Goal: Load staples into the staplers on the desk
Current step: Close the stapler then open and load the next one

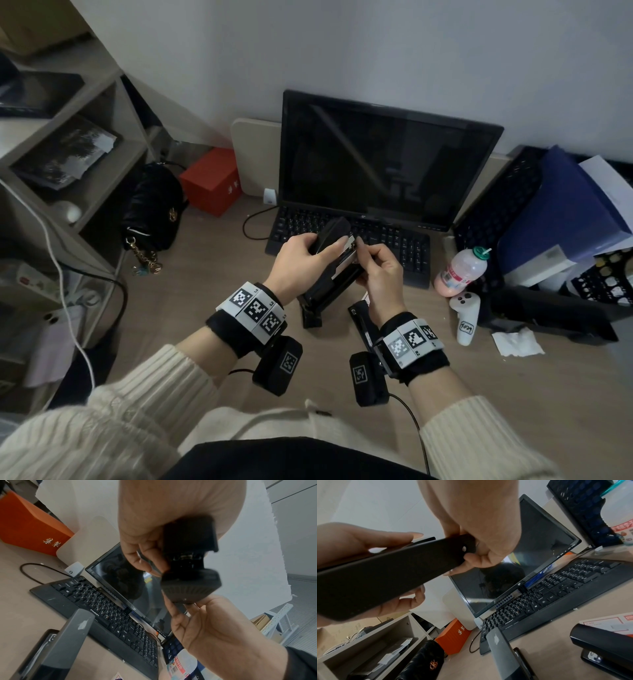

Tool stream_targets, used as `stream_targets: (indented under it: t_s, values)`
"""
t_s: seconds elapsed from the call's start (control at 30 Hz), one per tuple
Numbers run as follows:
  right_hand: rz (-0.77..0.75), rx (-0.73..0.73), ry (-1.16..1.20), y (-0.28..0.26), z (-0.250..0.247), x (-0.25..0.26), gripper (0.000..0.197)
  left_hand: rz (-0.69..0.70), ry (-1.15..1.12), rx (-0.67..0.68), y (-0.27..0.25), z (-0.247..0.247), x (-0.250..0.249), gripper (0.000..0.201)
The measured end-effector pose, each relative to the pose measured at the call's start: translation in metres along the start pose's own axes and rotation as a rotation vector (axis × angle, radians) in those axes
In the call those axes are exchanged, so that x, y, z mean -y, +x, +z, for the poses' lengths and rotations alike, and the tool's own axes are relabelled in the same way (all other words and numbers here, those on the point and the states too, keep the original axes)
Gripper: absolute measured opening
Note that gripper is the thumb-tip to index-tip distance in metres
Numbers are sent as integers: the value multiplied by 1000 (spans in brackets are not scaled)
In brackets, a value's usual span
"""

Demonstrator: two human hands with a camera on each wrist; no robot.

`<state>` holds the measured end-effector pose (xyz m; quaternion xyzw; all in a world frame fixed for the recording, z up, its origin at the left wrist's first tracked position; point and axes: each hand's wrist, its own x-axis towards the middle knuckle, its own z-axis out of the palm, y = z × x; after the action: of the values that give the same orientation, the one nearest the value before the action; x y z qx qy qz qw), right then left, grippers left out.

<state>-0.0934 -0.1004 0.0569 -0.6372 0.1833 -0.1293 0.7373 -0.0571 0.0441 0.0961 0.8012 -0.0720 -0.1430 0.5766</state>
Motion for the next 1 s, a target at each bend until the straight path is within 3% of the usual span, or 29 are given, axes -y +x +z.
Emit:
stream_targets:
  t_s: [0.4,0.7,1.0]
  values:
    - [-26,78,-89,-2,-2,4,23,-32,-80,4,0,-3,-2,41]
    - [-142,99,-180,0,5,7,12,107,66,-154,1,2,3,47]
    - [-120,109,-133,-3,8,16,26,110,56,-144,3,0,3,48]
